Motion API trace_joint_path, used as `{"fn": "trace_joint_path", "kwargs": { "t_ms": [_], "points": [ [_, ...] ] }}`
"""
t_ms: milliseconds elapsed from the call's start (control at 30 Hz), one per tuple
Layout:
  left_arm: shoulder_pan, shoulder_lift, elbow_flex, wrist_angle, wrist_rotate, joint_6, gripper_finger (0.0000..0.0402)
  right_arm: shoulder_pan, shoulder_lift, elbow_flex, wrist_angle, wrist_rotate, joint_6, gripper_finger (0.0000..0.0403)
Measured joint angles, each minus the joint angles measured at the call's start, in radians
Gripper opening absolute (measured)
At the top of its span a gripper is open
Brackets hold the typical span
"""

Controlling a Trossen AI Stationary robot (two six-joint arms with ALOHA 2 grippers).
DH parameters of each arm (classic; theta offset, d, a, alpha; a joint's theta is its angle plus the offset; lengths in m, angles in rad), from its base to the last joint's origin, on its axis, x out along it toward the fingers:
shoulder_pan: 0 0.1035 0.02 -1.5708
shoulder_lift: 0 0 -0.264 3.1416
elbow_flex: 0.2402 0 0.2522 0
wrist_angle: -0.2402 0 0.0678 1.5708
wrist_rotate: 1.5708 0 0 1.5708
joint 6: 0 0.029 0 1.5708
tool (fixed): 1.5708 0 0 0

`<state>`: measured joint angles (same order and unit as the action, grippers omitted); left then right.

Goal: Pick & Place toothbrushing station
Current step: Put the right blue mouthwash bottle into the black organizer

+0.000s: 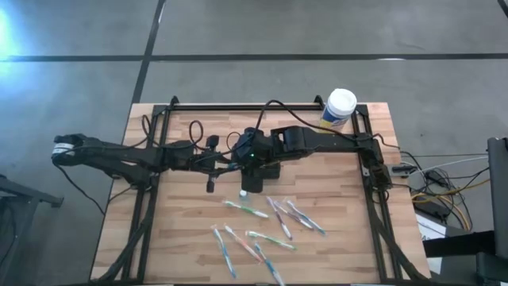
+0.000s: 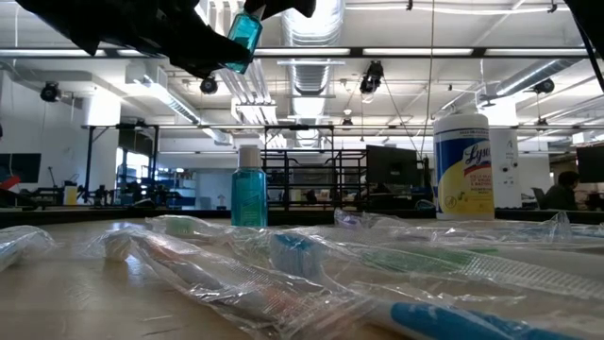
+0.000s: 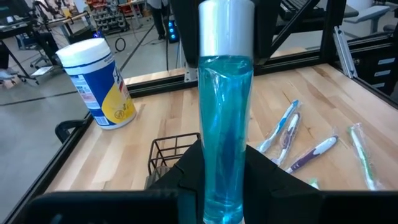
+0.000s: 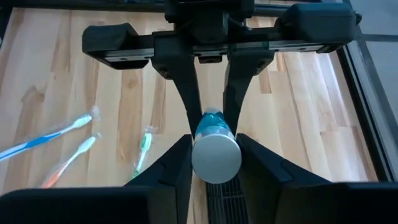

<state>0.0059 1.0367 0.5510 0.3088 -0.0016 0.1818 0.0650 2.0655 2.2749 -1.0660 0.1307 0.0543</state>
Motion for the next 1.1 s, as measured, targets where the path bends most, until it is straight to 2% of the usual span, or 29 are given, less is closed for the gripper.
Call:
{"fn": "trace_joint_path", "kwargs": {
  "t_ms": [367, 433, 633, 800, 933, 1100],
  "points": [
    [0.0, 0.0, 0.0, -0.005, 0.001, 0.0, 0.0064, 0.0, 0.0, 0.0, 0.001, 0.0, -0.006, 0.0089],
    [0.0, 0.0, 0.0, -0.008, 0.004, 0.001, 0.0088, 0.0, 0.0, 0.0, 0.001, -0.001, -0.005, 0.0089],
    [-0.001, -0.003, 0.0, -0.013, 0.01, -0.006, 0.0202, -0.001, 0.0, 0.0, 0.006, -0.004, -0.006, 0.0089],
    [-0.001, -0.028, 0.0, -0.033, 0.007, -0.019, 0.0278, -0.001, 0.0, 0.001, -0.003, -0.004, -0.006, 0.0089],
    [-0.001, -0.093, 0.0, -0.137, -0.001, -0.035, 0.0312, 0.0, -0.006, 0.002, -0.045, -0.004, -0.006, 0.0089],
    [-0.001, -0.211, 0.0, -0.309, -0.025, -0.087, 0.0323, 0.007, -0.029, 0.002, -0.074, -0.004, -0.005, 0.0089]
  ]
}}
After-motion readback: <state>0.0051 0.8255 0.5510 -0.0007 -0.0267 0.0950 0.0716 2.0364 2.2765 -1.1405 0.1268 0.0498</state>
